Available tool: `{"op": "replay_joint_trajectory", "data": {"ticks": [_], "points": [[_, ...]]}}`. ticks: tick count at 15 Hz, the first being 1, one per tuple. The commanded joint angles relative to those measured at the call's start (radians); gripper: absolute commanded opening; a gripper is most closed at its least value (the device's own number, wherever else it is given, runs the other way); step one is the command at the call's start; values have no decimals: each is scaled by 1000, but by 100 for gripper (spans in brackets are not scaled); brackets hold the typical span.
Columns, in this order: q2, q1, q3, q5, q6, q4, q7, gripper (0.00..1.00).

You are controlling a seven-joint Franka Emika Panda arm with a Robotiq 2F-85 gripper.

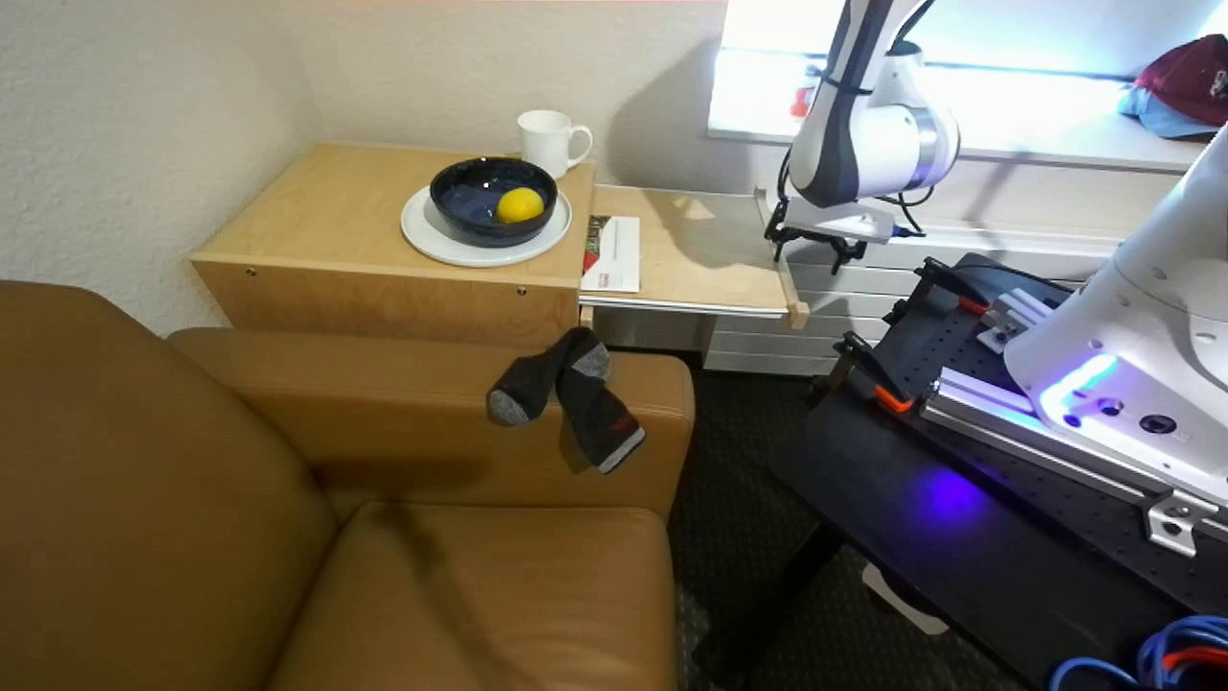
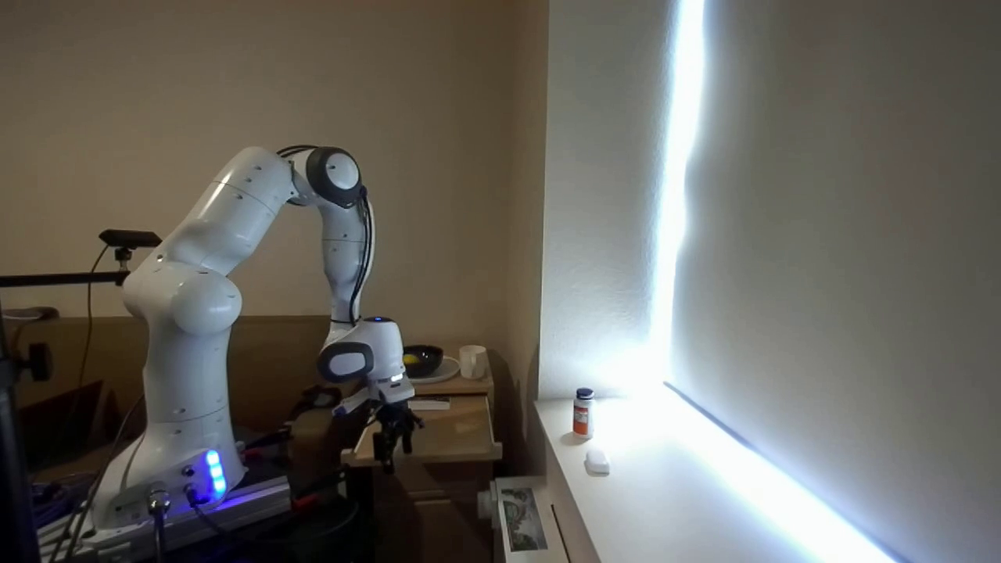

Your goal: Open the top drawer.

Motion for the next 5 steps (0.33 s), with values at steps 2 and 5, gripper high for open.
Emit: {"op": "replay_joint_trajectory", "data": {"ticks": [2,5], "points": [[79,-95,33,-12,47,-117,21,100],[-5,-55,12,7,79,-84,17,100]]}}
